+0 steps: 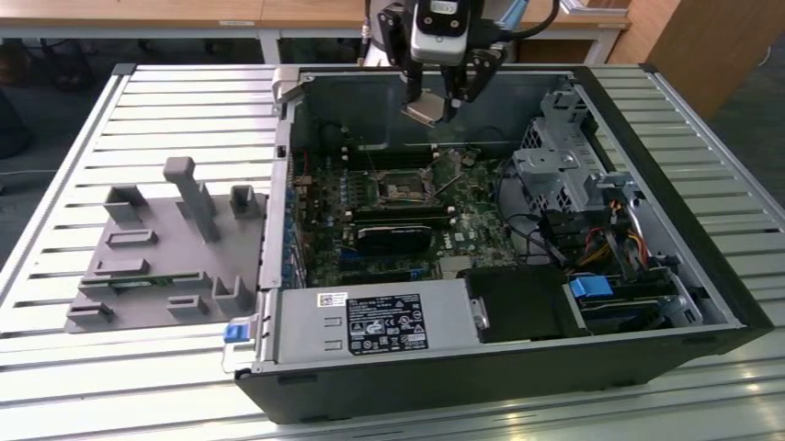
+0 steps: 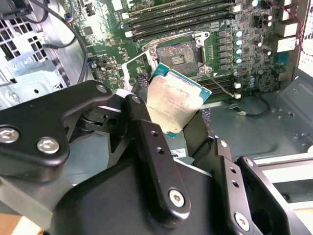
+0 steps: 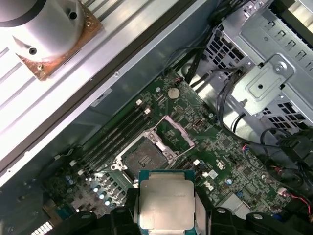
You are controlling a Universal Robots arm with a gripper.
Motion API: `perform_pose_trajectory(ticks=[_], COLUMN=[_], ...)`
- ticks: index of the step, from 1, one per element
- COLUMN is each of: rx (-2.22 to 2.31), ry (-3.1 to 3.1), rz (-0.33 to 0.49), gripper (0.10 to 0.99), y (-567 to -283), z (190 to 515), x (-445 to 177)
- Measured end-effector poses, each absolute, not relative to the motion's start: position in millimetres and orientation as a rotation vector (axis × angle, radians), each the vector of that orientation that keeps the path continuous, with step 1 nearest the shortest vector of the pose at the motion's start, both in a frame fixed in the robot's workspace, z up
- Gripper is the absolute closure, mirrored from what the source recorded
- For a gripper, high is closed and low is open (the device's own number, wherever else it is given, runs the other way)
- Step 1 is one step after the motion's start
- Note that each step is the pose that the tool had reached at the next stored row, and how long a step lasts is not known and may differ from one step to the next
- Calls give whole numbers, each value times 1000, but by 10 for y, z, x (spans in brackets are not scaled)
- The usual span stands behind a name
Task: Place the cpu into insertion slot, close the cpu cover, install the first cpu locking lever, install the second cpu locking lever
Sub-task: 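Place the cpu into insertion slot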
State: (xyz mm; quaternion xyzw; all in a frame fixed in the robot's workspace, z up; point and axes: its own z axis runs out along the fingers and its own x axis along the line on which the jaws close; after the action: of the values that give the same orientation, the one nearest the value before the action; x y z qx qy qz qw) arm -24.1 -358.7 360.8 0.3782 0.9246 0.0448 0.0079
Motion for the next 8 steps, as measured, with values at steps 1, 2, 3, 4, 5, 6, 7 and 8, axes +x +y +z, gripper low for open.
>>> perform_pose_trajectory(ticks=[1,2,3,4,5,6,7,8], rx=[1194,1206,1217,1230,1241,1252,1263,1274], ry=[2885,2880,2874,2869,2863,2858,2853,2848], rz=[140,140,140,140,139,139,139,139], gripper=[545,545,545,545,545,545,545,545], y=[-3587,-3587,-3587,-3587,-3587,-3587,-3587,-3587], z=[3607,3606,3606,3605,3604,3603,3603,3602], x=[-241,-241,-241,-241,-241,-241,-241,-241])
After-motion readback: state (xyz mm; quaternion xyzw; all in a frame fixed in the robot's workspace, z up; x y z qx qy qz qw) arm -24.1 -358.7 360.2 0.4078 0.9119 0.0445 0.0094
